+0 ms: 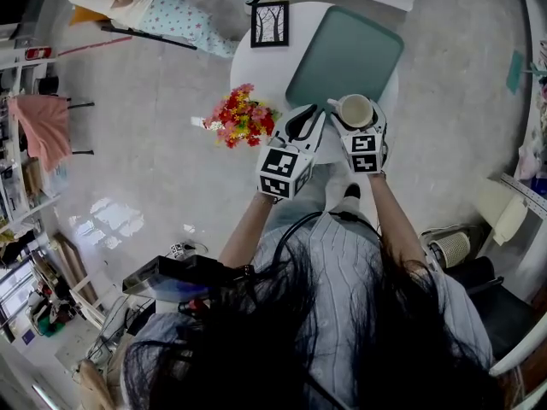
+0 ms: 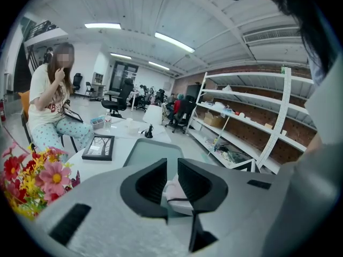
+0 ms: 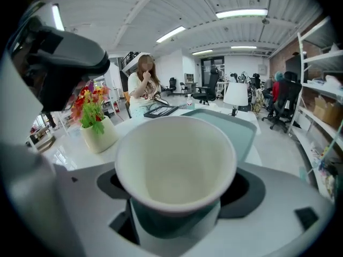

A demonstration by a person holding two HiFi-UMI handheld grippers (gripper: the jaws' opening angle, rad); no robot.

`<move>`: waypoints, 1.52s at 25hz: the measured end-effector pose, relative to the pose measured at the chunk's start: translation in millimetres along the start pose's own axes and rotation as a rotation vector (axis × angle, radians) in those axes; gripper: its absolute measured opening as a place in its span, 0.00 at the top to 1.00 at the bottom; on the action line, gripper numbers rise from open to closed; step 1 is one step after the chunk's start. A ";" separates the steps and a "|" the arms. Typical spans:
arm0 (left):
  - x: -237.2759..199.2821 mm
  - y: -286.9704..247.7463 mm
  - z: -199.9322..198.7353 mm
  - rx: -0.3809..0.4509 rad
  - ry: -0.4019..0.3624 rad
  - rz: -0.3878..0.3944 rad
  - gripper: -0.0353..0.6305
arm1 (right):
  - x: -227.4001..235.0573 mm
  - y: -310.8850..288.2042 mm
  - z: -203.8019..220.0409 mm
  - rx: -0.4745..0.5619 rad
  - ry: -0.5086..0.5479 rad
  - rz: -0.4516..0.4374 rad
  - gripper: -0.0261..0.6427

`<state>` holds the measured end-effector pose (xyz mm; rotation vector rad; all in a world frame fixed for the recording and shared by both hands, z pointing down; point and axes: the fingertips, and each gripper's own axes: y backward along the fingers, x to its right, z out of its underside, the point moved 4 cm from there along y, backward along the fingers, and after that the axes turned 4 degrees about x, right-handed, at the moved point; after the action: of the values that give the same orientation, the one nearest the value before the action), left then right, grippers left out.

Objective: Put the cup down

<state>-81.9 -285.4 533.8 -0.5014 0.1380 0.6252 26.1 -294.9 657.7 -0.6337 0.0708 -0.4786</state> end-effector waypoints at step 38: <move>-1.8 13.9 7.4 0.001 0.001 -0.037 0.84 | -6.6 0.1 0.0 -0.061 0.129 -0.020 0.34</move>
<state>-91.7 -273.1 535.0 -0.5026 0.1298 0.5891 20.3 -291.8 657.1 -0.6635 0.2023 -0.5380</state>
